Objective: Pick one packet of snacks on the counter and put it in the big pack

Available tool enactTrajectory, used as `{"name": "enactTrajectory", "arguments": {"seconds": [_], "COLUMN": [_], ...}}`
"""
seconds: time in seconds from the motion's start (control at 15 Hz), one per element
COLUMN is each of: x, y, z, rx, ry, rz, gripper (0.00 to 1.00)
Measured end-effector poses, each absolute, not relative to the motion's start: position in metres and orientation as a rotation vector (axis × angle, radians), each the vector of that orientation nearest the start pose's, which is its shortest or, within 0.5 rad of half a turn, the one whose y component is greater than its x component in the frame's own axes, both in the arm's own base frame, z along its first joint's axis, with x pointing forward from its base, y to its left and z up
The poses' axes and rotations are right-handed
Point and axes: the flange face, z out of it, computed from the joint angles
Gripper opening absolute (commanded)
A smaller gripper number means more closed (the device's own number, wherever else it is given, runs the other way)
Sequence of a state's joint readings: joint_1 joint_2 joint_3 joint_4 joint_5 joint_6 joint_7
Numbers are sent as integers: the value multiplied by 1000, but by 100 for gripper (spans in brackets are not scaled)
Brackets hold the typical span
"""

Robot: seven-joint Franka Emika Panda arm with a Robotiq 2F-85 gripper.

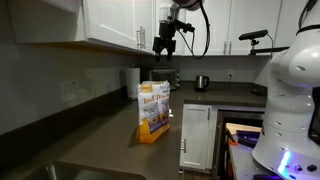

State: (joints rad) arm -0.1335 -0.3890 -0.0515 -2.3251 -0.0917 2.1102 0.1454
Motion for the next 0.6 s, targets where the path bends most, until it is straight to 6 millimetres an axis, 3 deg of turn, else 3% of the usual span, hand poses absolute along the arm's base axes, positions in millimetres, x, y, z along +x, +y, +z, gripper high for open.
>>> {"name": "enactTrajectory", "arguments": {"seconds": [0.33,0.6], "x": [453,465], "y": [-159,-202], "z": [483,447], "rx": [-3154,-3135], "ry": [651,764], "rz": [-234,-184], "gripper": [100,100]}}
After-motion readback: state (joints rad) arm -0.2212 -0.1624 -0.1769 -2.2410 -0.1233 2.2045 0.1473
